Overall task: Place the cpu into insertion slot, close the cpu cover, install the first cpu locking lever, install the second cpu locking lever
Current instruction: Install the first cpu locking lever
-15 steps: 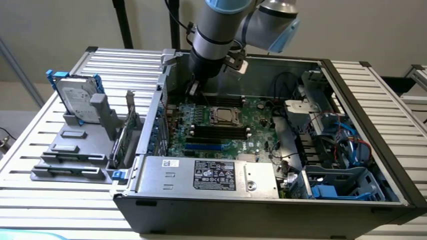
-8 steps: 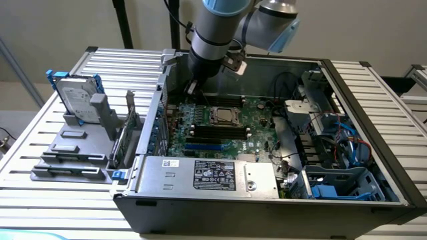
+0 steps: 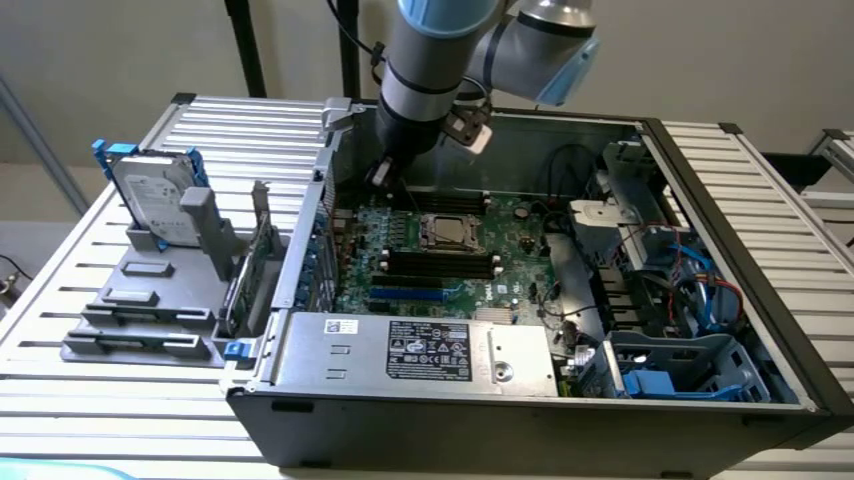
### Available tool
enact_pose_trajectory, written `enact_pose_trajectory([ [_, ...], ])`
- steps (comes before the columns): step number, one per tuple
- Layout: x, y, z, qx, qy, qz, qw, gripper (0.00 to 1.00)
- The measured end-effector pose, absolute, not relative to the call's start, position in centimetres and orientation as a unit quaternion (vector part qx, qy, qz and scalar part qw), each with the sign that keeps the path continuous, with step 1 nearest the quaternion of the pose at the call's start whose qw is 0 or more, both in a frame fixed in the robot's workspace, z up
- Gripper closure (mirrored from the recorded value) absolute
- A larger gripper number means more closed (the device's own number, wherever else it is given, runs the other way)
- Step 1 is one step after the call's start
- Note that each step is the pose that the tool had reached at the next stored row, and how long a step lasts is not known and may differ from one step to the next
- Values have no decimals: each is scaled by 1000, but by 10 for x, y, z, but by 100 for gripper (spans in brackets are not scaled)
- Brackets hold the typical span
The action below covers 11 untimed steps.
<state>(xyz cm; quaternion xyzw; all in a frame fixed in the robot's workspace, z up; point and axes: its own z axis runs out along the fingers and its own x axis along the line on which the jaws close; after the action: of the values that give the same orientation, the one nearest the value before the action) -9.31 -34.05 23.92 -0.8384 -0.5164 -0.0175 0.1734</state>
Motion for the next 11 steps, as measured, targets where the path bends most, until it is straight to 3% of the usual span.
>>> enact_pose_trajectory([
  [11, -94, -341, 239, -867, -462, -36, 185, 89],
])
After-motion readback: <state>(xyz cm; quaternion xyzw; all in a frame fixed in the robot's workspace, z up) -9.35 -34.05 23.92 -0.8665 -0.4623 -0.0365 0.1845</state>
